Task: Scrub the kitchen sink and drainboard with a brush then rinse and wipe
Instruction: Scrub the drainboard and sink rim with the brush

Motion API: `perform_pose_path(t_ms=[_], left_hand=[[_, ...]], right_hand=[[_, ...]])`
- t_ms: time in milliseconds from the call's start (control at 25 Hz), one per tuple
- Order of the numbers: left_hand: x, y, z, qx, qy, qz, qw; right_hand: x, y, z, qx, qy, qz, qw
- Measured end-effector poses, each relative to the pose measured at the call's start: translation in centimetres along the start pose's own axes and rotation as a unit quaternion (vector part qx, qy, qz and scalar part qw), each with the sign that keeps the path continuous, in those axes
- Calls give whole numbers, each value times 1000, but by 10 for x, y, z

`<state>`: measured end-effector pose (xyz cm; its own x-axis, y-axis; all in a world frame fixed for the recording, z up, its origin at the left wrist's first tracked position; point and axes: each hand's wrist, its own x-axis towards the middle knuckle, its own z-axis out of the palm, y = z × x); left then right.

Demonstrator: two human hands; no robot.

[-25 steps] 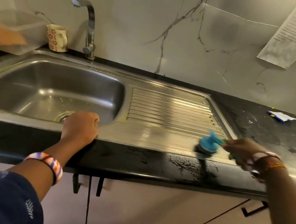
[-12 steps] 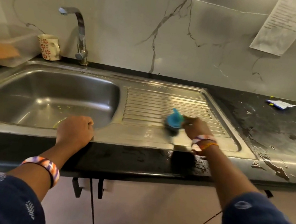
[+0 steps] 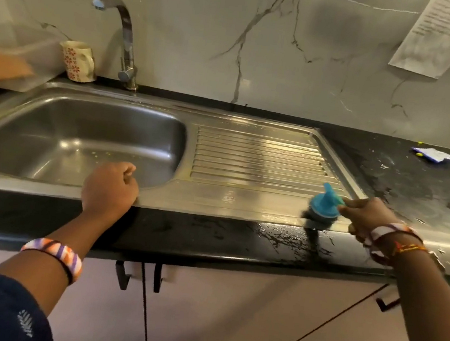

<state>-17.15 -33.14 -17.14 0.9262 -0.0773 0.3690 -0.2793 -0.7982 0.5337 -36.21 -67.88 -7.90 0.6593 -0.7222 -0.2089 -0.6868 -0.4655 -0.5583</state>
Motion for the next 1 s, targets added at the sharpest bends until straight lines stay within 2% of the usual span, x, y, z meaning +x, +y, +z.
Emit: perform_pose_path(t_ms=[120, 240, 400, 480, 560, 640, 760, 840, 920, 1000], left_hand=[[-7, -24, -24, 33, 48, -21, 998], [-11, -62, -59, 85, 97, -107, 986], [-10, -98, -83, 120, 94, -204, 967], [-8, -100, -81, 134, 93, -212, 964], [-6, -101, -77, 146, 102, -207, 962], [-7, -103, -74, 147, 114, -202, 962], [-8, -107, -72, 141, 123, -209, 960], [-5, -108, -70, 154, 113, -222, 956], [-2, -109, -68, 177, 85, -257, 946], [2, -110, -68, 194, 58, -294, 934]], right_hand=[[-19, -57, 44, 44, -128, -95, 986], [-30, -130, 114, 74, -238, -205, 947], [-59, -217, 204, 47, -304, -312, 899], [-61, -232, 208, 14, -311, -347, 885], [-49, -220, 178, -42, -319, -374, 870], [-21, -185, 127, -90, -340, -349, 868], [24, -135, 54, -156, -357, -205, 898], [38, -126, 35, -199, -365, -142, 898], [40, -140, 43, -192, -386, -168, 886], [34, -171, 76, -154, -424, -240, 859]])
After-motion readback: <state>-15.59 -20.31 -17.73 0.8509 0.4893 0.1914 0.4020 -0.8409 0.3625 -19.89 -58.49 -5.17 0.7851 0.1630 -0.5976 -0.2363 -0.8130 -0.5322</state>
